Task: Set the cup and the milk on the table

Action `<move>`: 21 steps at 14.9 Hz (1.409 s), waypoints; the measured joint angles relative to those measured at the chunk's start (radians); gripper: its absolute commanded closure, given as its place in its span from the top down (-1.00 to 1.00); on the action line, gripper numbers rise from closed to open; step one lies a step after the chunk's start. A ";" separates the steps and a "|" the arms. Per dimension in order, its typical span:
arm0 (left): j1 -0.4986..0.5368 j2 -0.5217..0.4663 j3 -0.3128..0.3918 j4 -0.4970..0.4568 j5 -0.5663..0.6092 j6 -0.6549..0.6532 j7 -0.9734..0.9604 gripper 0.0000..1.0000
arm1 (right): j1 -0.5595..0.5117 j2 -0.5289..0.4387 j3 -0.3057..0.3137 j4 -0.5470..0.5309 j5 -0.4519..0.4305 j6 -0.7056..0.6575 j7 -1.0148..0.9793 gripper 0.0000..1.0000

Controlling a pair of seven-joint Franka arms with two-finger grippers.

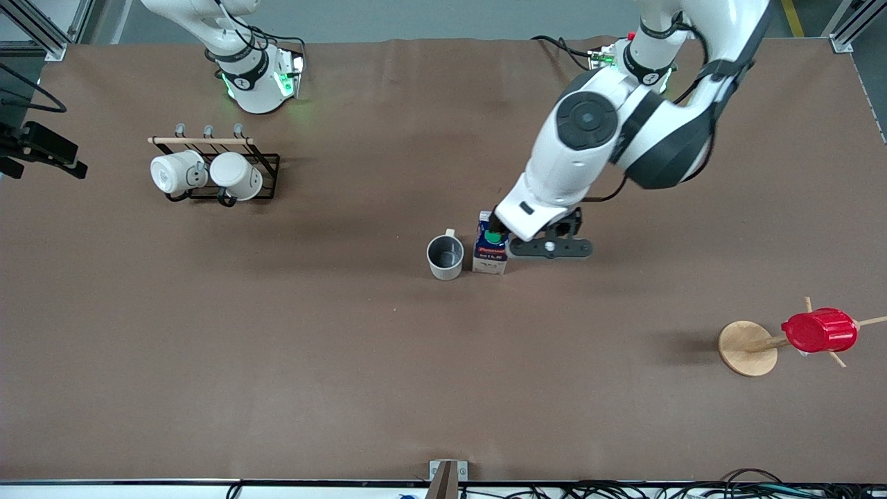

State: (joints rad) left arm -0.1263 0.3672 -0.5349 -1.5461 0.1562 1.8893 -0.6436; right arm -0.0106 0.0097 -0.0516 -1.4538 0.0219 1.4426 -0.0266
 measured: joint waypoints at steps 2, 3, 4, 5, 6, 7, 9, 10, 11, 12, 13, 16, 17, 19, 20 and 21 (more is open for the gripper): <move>-0.001 -0.054 0.073 -0.014 -0.063 -0.031 0.091 1.00 | -0.001 0.000 -0.005 0.000 0.000 0.001 0.000 1.00; -0.004 -0.080 0.115 -0.024 -0.099 -0.033 0.142 1.00 | -0.001 0.000 -0.006 0.000 0.000 0.002 0.000 1.00; -0.005 -0.107 0.159 -0.036 -0.133 -0.033 0.193 1.00 | -0.001 0.000 -0.007 0.000 0.000 0.003 0.000 1.00; -0.004 -0.136 0.201 -0.047 -0.158 -0.034 0.241 1.00 | -0.001 0.000 -0.007 0.000 0.000 0.005 0.000 1.00; -0.004 -0.166 0.241 -0.054 -0.171 -0.040 0.287 1.00 | -0.001 0.000 -0.007 0.000 0.000 0.006 0.000 1.00; -0.004 -0.195 0.280 -0.058 -0.177 -0.055 0.331 1.00 | -0.001 0.000 -0.007 0.000 0.000 0.007 0.000 1.00; -0.004 -0.252 0.367 -0.060 -0.181 -0.081 0.423 1.00 | -0.001 0.000 -0.008 0.000 0.000 0.009 0.000 1.00; -0.004 -0.279 0.414 -0.060 -0.183 -0.090 0.470 1.00 | -0.001 0.000 -0.009 0.000 0.000 0.011 0.000 1.00; -0.003 -0.304 0.457 -0.061 -0.184 -0.108 0.513 1.00 | -0.001 0.000 -0.009 0.000 0.000 0.013 0.000 1.00; -0.002 -0.329 0.498 -0.062 -0.184 -0.132 0.556 1.00 | -0.001 0.000 -0.009 0.000 0.000 0.017 0.000 1.00; -0.002 -0.350 0.534 -0.065 -0.185 -0.148 0.603 1.00 | -0.001 0.000 -0.009 -0.002 0.000 0.023 0.000 1.00; -0.002 -0.393 0.598 -0.074 -0.186 -0.178 0.698 1.00 | -0.001 0.000 -0.010 -0.004 0.000 0.028 0.000 1.00; -0.002 -0.403 0.606 -0.078 -0.186 -0.189 0.704 1.00 | -0.001 0.000 -0.010 -0.005 0.000 0.030 0.000 1.00; -0.002 -0.416 0.603 -0.084 -0.186 -0.209 0.691 1.00 | -0.001 0.000 -0.010 -0.005 0.000 0.035 0.000 1.00; -0.003 -0.419 0.593 -0.086 -0.186 -0.219 0.670 1.00 | -0.001 0.000 -0.010 -0.005 0.000 0.036 0.000 1.00; -0.003 -0.420 0.579 -0.087 -0.186 -0.228 0.648 1.00 | -0.002 0.000 -0.011 -0.005 0.000 0.038 0.000 1.00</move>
State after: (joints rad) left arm -0.1294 -0.0532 0.0444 -1.6330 -0.0298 1.6611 0.0045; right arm -0.0121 0.0098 -0.0623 -1.4589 0.0216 1.4804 -0.0266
